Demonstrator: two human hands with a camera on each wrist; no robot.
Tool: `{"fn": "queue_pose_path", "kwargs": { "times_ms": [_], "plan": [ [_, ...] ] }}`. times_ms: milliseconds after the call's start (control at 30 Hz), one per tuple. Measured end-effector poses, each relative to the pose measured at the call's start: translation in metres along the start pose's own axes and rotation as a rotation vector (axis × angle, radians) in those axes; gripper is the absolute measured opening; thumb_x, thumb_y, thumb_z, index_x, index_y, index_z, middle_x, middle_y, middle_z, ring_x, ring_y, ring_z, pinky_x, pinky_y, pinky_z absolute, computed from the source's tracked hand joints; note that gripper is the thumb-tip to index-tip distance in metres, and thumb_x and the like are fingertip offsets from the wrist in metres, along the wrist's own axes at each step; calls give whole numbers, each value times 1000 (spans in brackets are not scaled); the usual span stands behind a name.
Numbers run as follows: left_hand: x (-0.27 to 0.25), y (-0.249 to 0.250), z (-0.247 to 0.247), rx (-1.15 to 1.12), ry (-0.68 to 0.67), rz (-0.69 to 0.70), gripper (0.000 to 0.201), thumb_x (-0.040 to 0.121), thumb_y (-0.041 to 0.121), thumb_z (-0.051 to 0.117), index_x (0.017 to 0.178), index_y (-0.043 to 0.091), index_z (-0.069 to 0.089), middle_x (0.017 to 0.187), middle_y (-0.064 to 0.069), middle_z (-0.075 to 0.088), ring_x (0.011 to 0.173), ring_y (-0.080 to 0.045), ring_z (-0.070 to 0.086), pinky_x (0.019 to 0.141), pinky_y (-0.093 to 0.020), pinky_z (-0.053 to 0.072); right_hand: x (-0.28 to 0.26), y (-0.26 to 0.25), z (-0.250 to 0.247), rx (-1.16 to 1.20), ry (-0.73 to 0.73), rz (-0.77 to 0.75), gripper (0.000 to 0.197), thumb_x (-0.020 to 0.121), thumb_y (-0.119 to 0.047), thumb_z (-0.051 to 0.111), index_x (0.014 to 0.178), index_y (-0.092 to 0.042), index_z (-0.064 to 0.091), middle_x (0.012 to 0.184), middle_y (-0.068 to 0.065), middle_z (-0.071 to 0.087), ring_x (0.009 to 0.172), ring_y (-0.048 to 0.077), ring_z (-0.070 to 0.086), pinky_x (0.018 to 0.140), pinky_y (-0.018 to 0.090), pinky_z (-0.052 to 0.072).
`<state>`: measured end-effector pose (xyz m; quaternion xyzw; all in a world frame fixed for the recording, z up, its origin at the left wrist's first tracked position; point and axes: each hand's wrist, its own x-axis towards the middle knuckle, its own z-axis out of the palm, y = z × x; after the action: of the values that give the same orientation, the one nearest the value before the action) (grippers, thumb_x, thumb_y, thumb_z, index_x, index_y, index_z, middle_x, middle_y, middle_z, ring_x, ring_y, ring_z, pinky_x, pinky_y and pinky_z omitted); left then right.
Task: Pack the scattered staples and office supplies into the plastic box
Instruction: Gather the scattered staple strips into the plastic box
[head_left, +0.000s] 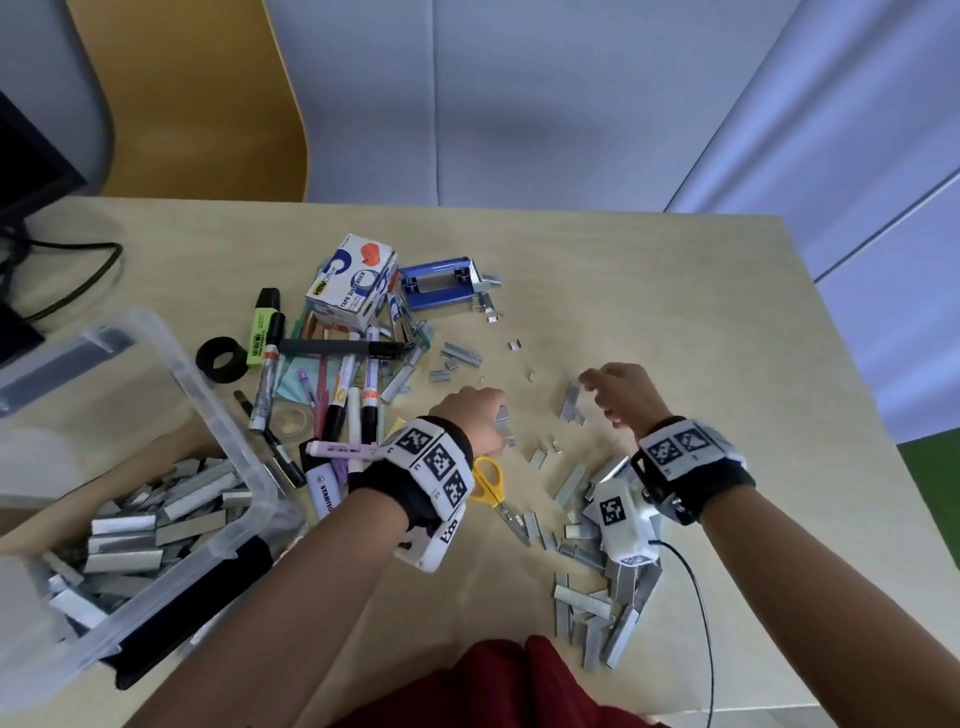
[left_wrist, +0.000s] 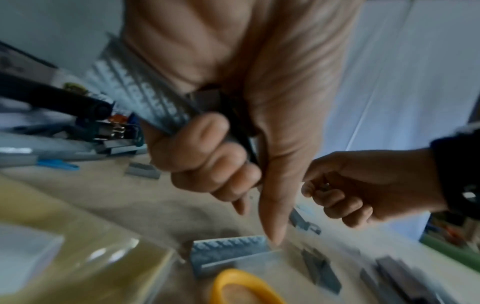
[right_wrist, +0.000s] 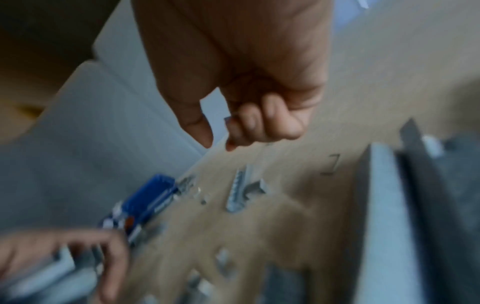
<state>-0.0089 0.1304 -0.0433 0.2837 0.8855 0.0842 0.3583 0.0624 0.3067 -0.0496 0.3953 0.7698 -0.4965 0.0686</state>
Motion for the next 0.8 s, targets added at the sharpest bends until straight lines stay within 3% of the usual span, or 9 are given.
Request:
{"fn": "queue_pose_path", "kwargs": {
  "times_ms": [100, 233, 333, 400, 467, 500, 567, 733, 800],
  "plan": [
    [-3, 3, 3, 157, -12, 12, 43, 87, 25, 60, 125, 11, 45, 124, -12, 50, 112, -31, 51, 82, -33, 41, -1, 3, 13, -476, 46, -14, 35, 83, -34, 58, 59, -10, 47, 65, 4, 49, 61, 20, 47, 58, 26, 36],
    [-5, 8, 8, 251, 19, 20, 35, 91, 21, 54, 123, 8, 46, 125, -13, 48, 114, -32, 50, 83, -34, 39, 0, 0, 26, -645, 49, -23, 24, 82, -32, 57, 79, -8, 59, 82, 7, 50, 78, 26, 52, 68, 29, 40],
    [-9, 13, 5, 271, 36, 38, 31, 93, 18, 50, 121, 5, 46, 125, -15, 47, 115, -32, 49, 87, -35, 40, 1, -6, 22, -396, -33, -63, 32, 85, -28, 55, 60, -8, 55, 57, 3, 47, 56, 20, 47, 52, 22, 35],
    [-11, 13, 1, 221, 20, 43, 29, 92, 20, 51, 117, 5, 48, 120, -16, 49, 114, -33, 50, 86, -35, 40, -2, -8, 14, 99, -177, -17, 34, 82, -20, 51, 49, -14, 46, 41, -6, 33, 39, 12, 29, 39, 17, 23],
    [-12, 12, -4, 15, 0, 57, 15, 90, 20, 54, 98, 7, 55, 98, -17, 53, 99, -31, 56, 77, -28, 43, -8, -9, 3, 672, -296, 79, 20, 67, -16, 46, 47, -18, 44, 41, -6, 28, 34, 9, 22, 37, 13, 16],
    [-12, 9, -5, -147, -6, 72, 13, 88, 19, 56, 81, 9, 54, 81, -15, 51, 79, -27, 56, 65, -21, 43, -11, -8, -4, 859, -327, 83, 14, 60, -18, 44, 47, -17, 46, 42, -4, 29, 34, 10, 24, 38, 13, 17],
    [-11, 4, -6, -464, -40, 92, 34, 87, 15, 56, 59, 16, 37, 57, -4, 36, 49, -15, 36, 41, -15, 30, -14, -7, -18, 1000, -316, 33, 16, 59, -22, 40, 49, -14, 50, 46, 1, 36, 38, 13, 31, 41, 14, 22],
    [-18, 4, -8, -1234, -169, 54, 29, 92, 17, 49, 63, 15, 42, 43, 6, 40, 31, -5, 31, 33, -12, 20, 3, 3, -40, 677, -60, 7, 26, 87, -10, 48, 61, -14, 44, 57, 4, 41, 35, 9, 35, 36, 14, 22],
    [-19, 3, -7, -1501, -248, 55, 18, 80, 22, 49, 64, 13, 47, 42, 5, 40, 31, -6, 33, 32, -10, 21, 13, 8, -44, 452, 25, -14, 30, 88, -13, 56, 62, -16, 42, 56, 3, 41, 39, 11, 35, 38, 16, 25]
  ]
}}
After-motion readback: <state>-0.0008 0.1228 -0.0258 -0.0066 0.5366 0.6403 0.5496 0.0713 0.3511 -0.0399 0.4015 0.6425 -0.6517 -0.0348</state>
